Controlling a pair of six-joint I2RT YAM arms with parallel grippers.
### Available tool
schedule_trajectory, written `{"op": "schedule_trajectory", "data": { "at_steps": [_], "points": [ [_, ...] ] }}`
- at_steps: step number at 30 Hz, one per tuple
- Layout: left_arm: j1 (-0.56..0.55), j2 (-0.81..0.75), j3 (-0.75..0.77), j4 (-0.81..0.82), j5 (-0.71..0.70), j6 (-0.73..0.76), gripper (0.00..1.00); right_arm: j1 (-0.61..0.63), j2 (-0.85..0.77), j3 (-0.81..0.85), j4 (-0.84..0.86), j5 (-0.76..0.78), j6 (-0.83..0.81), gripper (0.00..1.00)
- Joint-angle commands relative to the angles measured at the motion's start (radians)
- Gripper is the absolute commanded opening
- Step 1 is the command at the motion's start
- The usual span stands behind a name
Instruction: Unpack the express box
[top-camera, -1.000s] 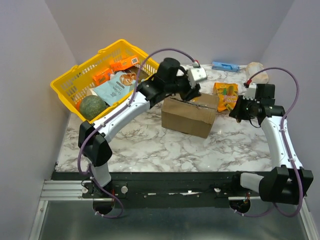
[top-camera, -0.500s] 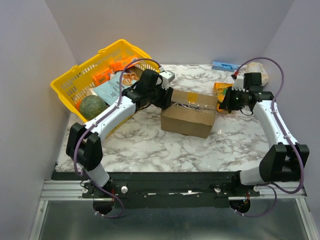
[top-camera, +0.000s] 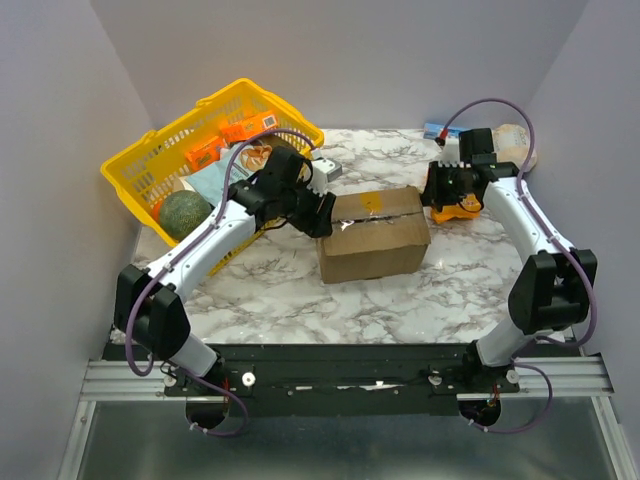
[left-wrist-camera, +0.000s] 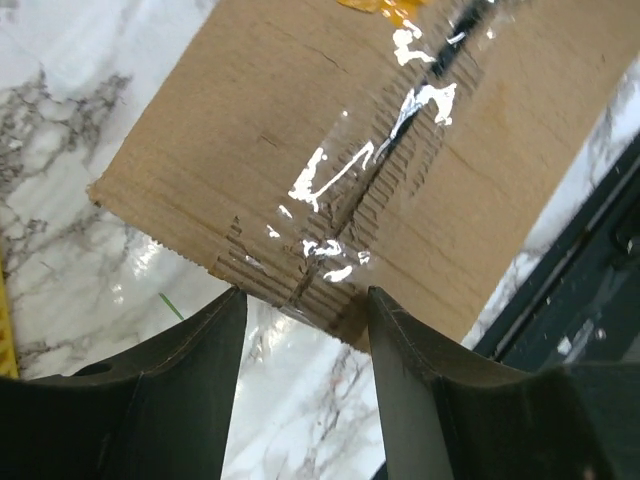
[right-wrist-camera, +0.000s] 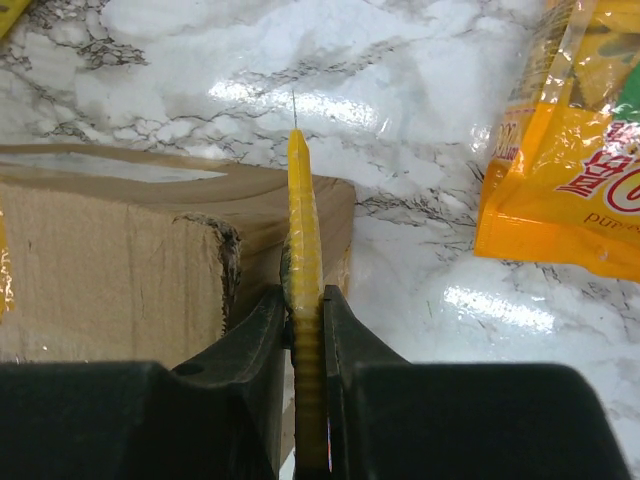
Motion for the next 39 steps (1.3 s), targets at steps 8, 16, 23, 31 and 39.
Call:
{"op": "schedule_trajectory", "data": {
  "at_steps": [8, 16, 23, 31, 39],
  "points": [
    [-0.016, 0.031, 0.356, -0.254, 0.205, 0.448, 0.58, -0.075, -0.133, 0.069, -0.045, 0.023, -0.195, 0.00],
    [-0.093, 0.162, 0.582, 0.048, 0.303, 0.525, 0.60, -0.074, -0.360, 0.030, -0.060, -0.297, -0.678, 0.00],
    [-0.193, 0.280, 0.692, 0.106, 0.369, 0.520, 0.62, -0.003, -0.391, 0.086, -0.152, -0.396, -0.828, 0.00],
    [-0.237, 0.291, 0.626, 0.168, 0.328, 0.535, 0.63, 0.041, -0.412, 0.083, -0.200, -0.377, -0.944, 0.01],
    [-0.237, 0.329, 0.646, 0.119, 0.303, 0.581, 0.58, 0.064, -0.452, 0.061, -0.189, -0.387, -0.973, 0.00]
  ]
}}
